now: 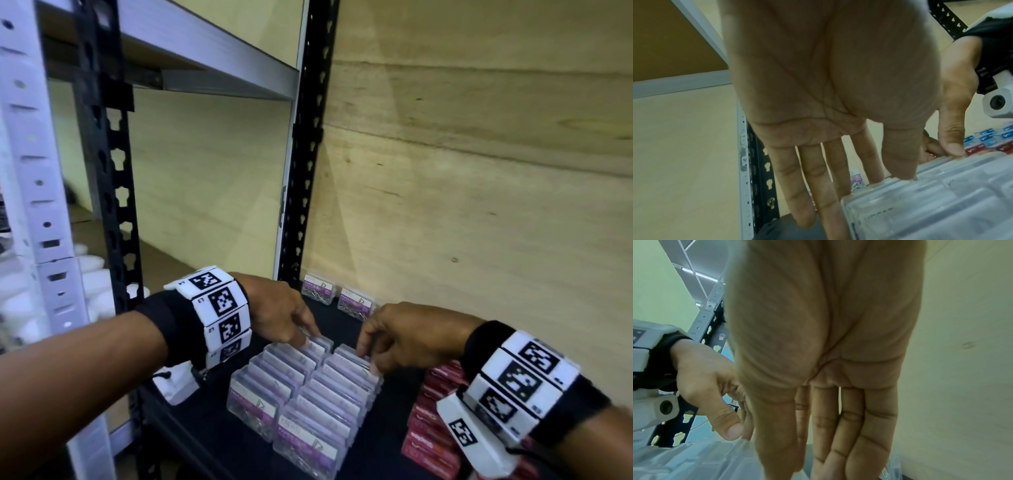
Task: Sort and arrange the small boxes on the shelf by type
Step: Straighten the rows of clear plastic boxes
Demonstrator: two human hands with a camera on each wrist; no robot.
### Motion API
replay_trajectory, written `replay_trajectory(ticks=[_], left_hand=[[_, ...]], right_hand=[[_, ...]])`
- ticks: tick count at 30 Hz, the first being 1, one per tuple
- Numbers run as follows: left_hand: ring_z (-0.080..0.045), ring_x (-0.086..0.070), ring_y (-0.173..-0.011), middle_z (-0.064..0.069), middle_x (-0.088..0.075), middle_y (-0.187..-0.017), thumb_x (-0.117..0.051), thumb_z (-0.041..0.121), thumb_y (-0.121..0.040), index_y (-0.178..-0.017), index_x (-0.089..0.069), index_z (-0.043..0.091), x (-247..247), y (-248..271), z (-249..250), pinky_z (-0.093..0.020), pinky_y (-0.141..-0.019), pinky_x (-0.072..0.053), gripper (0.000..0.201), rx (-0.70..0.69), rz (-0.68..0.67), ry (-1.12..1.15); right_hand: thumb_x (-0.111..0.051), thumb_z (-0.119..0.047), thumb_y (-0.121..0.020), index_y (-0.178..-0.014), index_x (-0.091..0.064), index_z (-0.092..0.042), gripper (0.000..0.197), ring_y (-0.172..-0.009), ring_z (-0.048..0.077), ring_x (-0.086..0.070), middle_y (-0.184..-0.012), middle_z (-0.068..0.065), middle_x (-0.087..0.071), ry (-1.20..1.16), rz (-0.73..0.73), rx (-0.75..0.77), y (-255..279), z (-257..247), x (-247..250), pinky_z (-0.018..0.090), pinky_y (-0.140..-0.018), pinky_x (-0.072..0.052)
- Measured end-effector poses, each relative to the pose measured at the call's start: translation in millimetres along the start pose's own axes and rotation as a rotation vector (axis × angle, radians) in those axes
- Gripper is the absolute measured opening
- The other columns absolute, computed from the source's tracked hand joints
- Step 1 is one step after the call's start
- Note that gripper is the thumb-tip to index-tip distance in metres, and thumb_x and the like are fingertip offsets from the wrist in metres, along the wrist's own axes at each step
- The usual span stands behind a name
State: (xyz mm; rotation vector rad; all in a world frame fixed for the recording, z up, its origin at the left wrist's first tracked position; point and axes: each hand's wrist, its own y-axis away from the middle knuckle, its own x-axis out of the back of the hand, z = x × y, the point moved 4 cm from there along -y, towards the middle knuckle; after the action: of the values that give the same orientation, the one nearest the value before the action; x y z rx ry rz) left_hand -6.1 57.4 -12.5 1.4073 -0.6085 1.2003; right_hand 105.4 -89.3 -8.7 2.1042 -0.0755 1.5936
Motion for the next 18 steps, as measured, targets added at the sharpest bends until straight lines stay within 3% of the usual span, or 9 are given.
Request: replay_trajectory(ticks=[4, 8, 12, 15, 18], left_hand=[[-0.007, -0.047, -0.126, 0.016, -0.055, -0.136, -0.052, 0.05, -0.096, -0.131, -0.057, 0.043, 4, -5, -2, -0.026, -0.099, -0.03, 0.037, -0.032, -0.016, 0.024], [-0.004, -0.053, -0.117, 0.018, -0.062, -0.126, -0.053, 0.048, -0.096, -0.122, -0.065, 0.04, 11, -16, -6, -0.03, -0.105, -0.035, 0.03, -0.057, -0.011, 0.087], [-0.006, -0.056, -0.112, 0.017, -0.063, -0.121, -0.054, 0.053, -0.094, -0.12, -0.066, 0.038, 23, -39, -18, -0.032, -0.104, -0.04, 0.032, -0.056, 0.127, 0.102], [-0.009, -0.058, -0.109, 0.011, -0.064, -0.121, -0.054, 0.05, -0.094, -0.12, -0.065, 0.034, 32, -60, -29, -0.034, -0.102, -0.045, 0.033, -0.055, 0.248, 0.094], [-0.013, -0.055, -0.113, 0.005, -0.059, -0.125, -0.053, 0.048, -0.095, -0.127, -0.06, 0.032, 40, -83, -40, -0.033, -0.101, -0.044, 0.037, -0.031, 0.331, 0.039]], right_hand=[[-0.073, -0.028, -0.088, -0.112, -0.066, -0.031, 0.025, -0.093, 0.003, -0.068, -0.099, -0.012, -0.074, -0.036, -0.03, 0.016, -3, 3, -2, 0.032, -0.095, -0.052], [-0.071, -0.031, -0.089, -0.112, -0.066, -0.032, 0.023, -0.091, 0.001, -0.068, -0.097, -0.013, -0.075, -0.04, -0.08, 0.033, -8, 5, 2, 0.028, -0.091, -0.051], [-0.071, -0.042, -0.088, -0.109, -0.067, -0.033, 0.024, -0.083, 0.003, -0.065, -0.097, -0.013, -0.072, 0.0, -0.001, -0.003, -21, 15, 23, 0.021, -0.074, -0.045], [-0.069, -0.046, -0.088, -0.108, -0.066, -0.034, 0.024, -0.089, 0.007, -0.063, -0.101, -0.015, -0.068, 0.084, 0.136, -0.053, -39, 28, 44, 0.023, -0.075, -0.045], [-0.065, -0.042, -0.092, -0.12, -0.06, -0.029, 0.032, -0.097, 0.012, -0.061, -0.112, -0.01, -0.067, 0.156, 0.164, -0.118, -60, 39, 53, 0.025, -0.079, -0.045]])
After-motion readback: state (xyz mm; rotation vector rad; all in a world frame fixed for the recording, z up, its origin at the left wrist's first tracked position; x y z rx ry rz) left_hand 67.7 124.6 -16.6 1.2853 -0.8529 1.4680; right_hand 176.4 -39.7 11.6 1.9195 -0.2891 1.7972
